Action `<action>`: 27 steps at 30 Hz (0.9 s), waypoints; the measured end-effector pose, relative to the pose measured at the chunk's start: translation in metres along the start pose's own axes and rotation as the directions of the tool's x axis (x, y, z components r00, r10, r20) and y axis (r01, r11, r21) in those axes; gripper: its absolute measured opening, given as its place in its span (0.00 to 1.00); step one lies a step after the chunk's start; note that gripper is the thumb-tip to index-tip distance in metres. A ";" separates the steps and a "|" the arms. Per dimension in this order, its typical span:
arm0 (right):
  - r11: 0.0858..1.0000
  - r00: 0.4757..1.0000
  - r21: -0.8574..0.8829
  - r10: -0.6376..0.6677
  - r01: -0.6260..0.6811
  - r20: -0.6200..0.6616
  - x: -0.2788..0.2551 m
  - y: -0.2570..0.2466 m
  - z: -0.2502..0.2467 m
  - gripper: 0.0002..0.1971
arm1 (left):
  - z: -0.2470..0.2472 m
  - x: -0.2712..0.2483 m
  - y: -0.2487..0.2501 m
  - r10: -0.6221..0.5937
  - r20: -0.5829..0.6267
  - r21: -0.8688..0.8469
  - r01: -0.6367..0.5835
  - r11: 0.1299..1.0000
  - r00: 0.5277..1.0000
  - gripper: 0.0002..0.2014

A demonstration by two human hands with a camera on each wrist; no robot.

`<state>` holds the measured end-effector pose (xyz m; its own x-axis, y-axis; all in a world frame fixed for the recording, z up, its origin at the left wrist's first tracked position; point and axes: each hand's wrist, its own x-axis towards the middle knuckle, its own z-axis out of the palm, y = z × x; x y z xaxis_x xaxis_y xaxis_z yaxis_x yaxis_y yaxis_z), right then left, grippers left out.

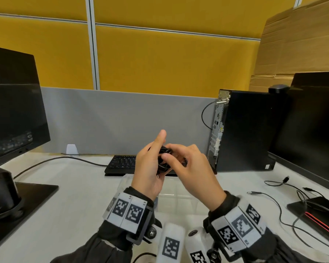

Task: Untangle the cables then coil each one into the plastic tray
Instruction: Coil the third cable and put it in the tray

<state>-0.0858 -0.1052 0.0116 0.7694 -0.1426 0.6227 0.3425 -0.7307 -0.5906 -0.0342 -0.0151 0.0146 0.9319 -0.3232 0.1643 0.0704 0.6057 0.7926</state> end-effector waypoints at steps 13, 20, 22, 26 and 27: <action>0.991 0.968 -0.100 0.109 -0.088 0.228 0.025 0.017 -0.002 0.11 | -0.020 0.025 -0.015 -0.007 0.014 0.314 0.002 0.949 1.000 0.18; 0.796 0.742 -0.599 0.452 -0.085 0.496 0.058 0.072 0.029 0.16 | -0.077 0.042 -0.019 -0.206 0.138 0.948 -0.069 0.309 0.969 0.13; 0.740 0.658 -0.672 0.516 -0.021 0.548 0.058 0.080 0.047 0.16 | -0.088 0.044 -0.019 -0.351 0.168 0.981 -0.121 0.153 0.921 0.10; 0.704 0.599 -0.705 0.531 0.081 0.599 0.058 0.087 0.065 0.15 | -0.102 0.049 -0.021 -0.453 0.171 0.983 -0.122 0.134 0.875 0.05; 0.711 0.597 -0.697 0.519 0.096 0.612 0.059 0.088 0.065 0.14 | -0.104 0.051 -0.022 -0.445 0.170 0.983 -0.117 0.143 0.879 0.06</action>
<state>0.0247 -0.1352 -0.0371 0.9669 -0.0561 -0.2491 -0.0586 -0.9983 -0.0023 0.0485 0.0310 -0.0552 0.7280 -0.6770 -0.1083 -0.4487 -0.5899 0.6714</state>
